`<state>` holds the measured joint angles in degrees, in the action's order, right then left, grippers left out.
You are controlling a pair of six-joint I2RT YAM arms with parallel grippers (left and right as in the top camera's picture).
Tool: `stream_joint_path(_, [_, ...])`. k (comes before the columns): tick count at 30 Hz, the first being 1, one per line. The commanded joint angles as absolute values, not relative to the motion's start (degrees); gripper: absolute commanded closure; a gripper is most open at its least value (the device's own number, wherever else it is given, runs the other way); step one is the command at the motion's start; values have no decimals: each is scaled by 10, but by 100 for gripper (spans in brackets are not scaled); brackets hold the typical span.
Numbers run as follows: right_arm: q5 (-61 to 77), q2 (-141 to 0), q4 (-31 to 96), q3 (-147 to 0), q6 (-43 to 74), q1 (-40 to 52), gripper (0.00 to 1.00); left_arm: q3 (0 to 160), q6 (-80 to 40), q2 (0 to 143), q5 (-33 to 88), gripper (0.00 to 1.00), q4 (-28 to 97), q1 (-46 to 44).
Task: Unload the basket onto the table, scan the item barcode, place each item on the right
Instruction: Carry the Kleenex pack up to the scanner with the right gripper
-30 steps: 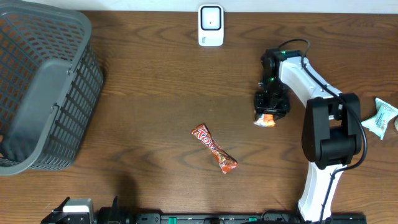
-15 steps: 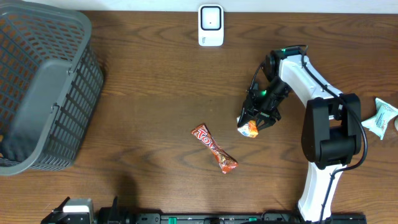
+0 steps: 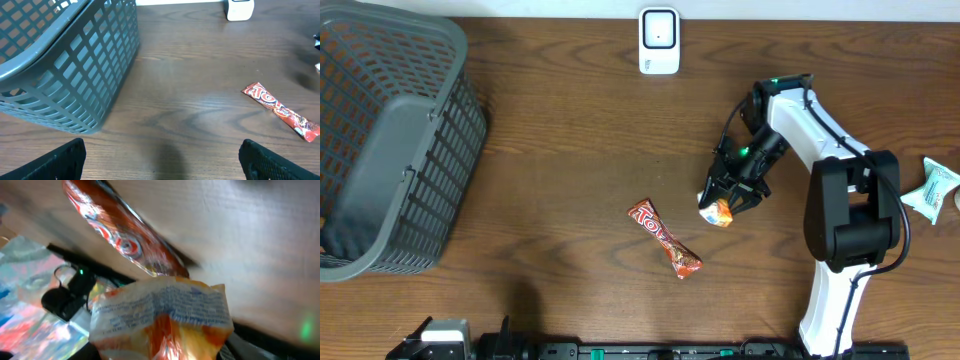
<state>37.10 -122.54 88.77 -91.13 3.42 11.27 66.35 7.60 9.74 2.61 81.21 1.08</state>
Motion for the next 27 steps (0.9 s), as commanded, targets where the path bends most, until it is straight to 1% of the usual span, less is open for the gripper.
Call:
stream_joint_path(1, [442,-1229,847,-922,20,123,54,665,83,95,19,2,814,13])
stream_joint_path(6, [542,-1229,734,-951,21,126,56,665,83,95,19,2,814,13])
stream_joint_path(10, [550,-1229,694,-1023,29,138,60,665,83,95,19,2,814,13])
stream_joint_path(15, [425,-1229,618,-1124,85,161,59,665,83,95,19,2,814,13])
stream_joint_path(20, [290,-1230,495,-1141,134,184,58,665,83,95,19,2,814,13])
stream_joint_path(23, [198,-1235,431,-1139,136,199,62,665,83,95,19,2,814,13])
stream_joint_path(27, [75,-1246,323,-1138,102,222,62,665,83,95,19,2,814,13])
